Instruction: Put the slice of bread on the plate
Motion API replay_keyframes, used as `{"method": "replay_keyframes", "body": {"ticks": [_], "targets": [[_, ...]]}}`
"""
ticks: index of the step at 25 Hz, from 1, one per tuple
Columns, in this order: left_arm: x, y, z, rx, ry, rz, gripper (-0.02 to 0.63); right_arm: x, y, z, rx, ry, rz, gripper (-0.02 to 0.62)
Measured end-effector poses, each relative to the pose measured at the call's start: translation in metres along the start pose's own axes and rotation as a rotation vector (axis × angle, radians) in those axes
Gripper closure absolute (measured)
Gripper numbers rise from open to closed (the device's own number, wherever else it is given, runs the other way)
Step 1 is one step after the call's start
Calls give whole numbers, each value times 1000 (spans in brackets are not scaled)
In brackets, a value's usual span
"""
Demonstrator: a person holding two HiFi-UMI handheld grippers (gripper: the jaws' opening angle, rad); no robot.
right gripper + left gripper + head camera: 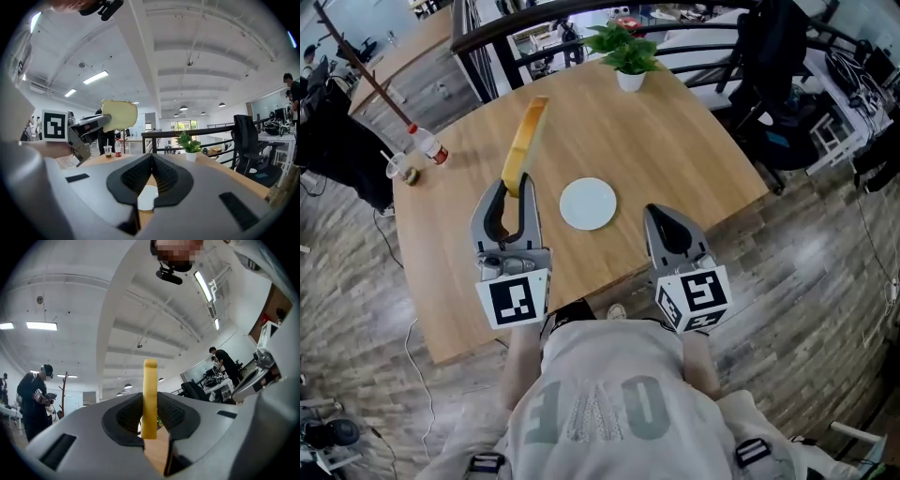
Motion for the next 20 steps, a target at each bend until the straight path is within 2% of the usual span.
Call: {"method": "replay_keyframes", "body": {"ticks": [5,10,17,20], "targets": [[-13,-13,15,-78,-241,-106,520,3,-16,-5,31,3,8,578],[-39,-28,36,-115,-283,-170,520,3,-28,-8,41,-6,-5,578],[-102,-41,57,-232,-391,-351,520,-14,-23,-4,-24,-61,-65,578],[-128,-48,63,-281,-396,-446,520,-23,-18,0,-61,-75,-100,578]]}}
Point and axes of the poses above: the fingertips, and each gripper's own axes: y backward along the fingers, z to its right, x out of its top, the point moved 10 cm from there along y, backward along the fingers, and after that the axes turned 2 degrees about x, right-handed, at the moved point
